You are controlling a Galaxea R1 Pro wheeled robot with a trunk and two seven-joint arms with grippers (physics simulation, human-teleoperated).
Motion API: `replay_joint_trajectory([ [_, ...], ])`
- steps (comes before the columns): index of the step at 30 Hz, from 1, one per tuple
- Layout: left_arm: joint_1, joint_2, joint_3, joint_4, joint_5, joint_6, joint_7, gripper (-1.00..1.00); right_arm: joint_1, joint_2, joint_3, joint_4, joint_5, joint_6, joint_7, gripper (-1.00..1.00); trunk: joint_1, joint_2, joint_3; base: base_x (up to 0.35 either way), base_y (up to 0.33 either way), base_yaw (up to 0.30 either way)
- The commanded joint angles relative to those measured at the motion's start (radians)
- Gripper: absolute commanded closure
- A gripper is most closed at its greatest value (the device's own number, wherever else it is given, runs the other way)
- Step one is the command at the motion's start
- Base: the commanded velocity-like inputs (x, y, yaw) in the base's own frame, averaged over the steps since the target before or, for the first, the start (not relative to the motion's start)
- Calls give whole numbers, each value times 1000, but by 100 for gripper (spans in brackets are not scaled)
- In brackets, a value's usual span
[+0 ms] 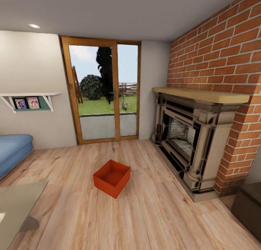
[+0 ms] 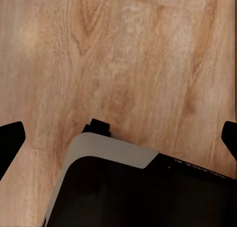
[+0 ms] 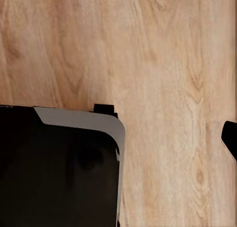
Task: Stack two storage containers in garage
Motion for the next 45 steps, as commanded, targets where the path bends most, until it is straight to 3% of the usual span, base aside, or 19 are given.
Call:
replay_joint_trajectory([
  [1,-1,0,-4,0,5,-3,2,-100,-1,1,8,2,-7,-4,-1,-100,1,-1,-1,326,-74,0],
  [18,-1,0,-4,0,5,-6,2,-100,-1,1,7,2,-8,-4,-6,-100,1,-1,-1,315,-74,119],
  [45,-1,-2,-4,0,0,-6,-8,-100,-1,-1,23,1,6,-17,-14,-100,1,-1,-1,35,-4,1],
])
